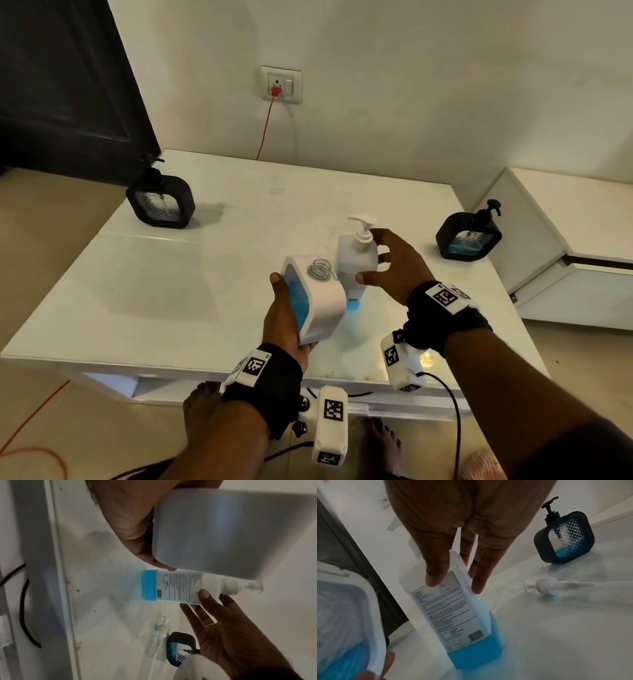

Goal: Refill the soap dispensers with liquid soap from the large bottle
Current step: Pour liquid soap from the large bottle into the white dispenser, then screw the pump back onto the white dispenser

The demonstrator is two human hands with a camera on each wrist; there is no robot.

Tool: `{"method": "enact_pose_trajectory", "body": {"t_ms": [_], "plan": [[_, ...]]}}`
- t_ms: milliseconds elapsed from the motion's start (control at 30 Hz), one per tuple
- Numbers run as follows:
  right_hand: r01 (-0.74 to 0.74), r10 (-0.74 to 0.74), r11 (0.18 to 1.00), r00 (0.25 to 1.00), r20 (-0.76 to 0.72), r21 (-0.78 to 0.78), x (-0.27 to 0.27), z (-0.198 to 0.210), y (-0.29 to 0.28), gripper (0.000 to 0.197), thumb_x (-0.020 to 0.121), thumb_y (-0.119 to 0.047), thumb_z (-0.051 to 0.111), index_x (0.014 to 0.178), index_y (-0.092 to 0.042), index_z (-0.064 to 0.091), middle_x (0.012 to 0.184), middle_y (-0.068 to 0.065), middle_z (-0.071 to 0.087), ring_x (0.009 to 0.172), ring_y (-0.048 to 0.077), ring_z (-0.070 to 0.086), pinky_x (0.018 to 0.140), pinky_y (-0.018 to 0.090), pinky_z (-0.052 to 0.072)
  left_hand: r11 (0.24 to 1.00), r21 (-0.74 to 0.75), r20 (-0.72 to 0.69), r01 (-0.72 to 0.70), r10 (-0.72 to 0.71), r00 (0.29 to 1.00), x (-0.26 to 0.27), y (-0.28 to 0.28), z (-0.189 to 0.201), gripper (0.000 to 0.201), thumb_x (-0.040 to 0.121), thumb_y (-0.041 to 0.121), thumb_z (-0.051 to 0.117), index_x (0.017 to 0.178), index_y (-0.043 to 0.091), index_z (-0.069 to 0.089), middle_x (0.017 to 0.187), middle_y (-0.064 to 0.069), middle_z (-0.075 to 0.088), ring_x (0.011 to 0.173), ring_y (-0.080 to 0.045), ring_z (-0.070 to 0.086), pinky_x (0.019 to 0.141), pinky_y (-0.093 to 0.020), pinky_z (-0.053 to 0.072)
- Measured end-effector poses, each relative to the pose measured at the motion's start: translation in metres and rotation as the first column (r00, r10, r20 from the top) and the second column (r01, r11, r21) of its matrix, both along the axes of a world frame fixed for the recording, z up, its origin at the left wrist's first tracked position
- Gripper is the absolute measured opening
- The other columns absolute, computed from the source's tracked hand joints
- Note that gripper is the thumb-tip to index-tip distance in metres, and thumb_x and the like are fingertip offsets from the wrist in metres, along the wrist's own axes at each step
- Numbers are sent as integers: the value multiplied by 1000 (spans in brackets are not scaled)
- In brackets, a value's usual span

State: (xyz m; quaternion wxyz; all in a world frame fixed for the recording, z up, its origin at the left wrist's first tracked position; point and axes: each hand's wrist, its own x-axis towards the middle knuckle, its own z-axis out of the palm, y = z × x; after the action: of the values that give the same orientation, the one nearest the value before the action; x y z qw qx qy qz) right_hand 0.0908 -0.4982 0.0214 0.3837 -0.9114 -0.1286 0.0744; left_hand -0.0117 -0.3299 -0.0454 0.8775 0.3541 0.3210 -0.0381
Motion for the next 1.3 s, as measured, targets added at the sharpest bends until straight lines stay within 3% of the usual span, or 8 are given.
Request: {"method": "enact_pose_trajectory", "body": {"t_ms": [300, 400, 533, 700, 800, 933, 1033, 1300], "plan": [[-12, 10, 999, 999, -34, -45, 14, 1, 4, 83, 73, -5, 82, 141, -31, 43, 137, -6, 52, 105, 18, 62, 86, 28, 51, 1000, 19, 27, 5, -6, 1000, 0, -1, -5, 76, 80, 83, 43, 133, 31, 63, 118, -11, 76, 98, -30, 74, 63, -33, 59], [134, -132, 990, 991, -37, 39, -3, 3, -4, 75, 83, 0, 69, 144, -33, 42, 142, -5, 49, 111, 16, 60, 91, 29, 51, 1000, 21, 22, 4, -4, 1000, 0, -3, 0, 83, 72, 84, 45, 136, 32, 61, 123, -12, 74, 105, -32, 71, 68, -36, 58], [251, -256, 964, 965, 52, 88, -47, 17, -2, 29, 91, -43, 65, 116, -28, 66, 107, -12, 68, 96, 5, 63, 81, 21, 43, 998, 57, 16, 9, -10, 1000, 0, -4, 6, 80, 77, 85, 41, 134, 33, 62, 125, -8, 73, 110, -32, 69, 80, -41, 58], [3, -3, 1000, 999, -32, 2, -94, 10, 14, 65, 67, -81, 60, 107, -31, 70, 100, -15, 71, 89, 1, 65, 81, 29, 56, 985, 170, 107, 29, -48, 993, -10, -15, 10, 90, 80, 86, 48, 145, 24, 56, 136, -12, 68, 124, -34, 66, 109, -56, 50], [-3, -4, 995, 998, -68, -100, -96, 7, 12, 55, 74, -69, 66, 112, -29, 65, 105, -12, 69, 91, 5, 64, 82, 31, 57, 985, 168, 112, 40, -60, 992, -14, -21, 9, 81, 85, 80, 47, 144, 25, 56, 134, -12, 69, 123, -32, 68, 107, -54, 52], [2, -8, 985, 999, -36, -170, -91, 13, 0, 44, 79, -49, 71, 116, -26, 60, 102, -12, 63, 84, 4, 58, 71, 17, 48, 995, 89, 53, 34, -39, 998, -15, -24, 6, 58, 98, 66, 43, 121, 20, 67, 108, -11, 77, 106, -25, 71, 91, -43, 56], [-55, 43, 976, 997, -61, -211, -81, 16, -15, 42, 81, -42, 73, 117, -26, 58, 95, -14, 58, 75, 0, 54, 63, 10, 40, 990, 124, -11, 64, -63, 998, -16, -24, 6, 59, 100, 68, 40, 114, 17, 68, 115, -11, 73, 112, -26, 67, 107, -47, 50], [-174, 136, 934, 981, -139, -313, -56, 4, -43, 54, 81, -27, 76, 130, -21, 55, 121, 0, 63, 103, 13, 56, 91, 25, 48, 868, 488, -20, 88, -90, 996, -13, -22, 9, 40, 109, 47, 42, 107, 17, 68, 117, -10, 69, 116, -28, 63, 98, -43, 53]]}}
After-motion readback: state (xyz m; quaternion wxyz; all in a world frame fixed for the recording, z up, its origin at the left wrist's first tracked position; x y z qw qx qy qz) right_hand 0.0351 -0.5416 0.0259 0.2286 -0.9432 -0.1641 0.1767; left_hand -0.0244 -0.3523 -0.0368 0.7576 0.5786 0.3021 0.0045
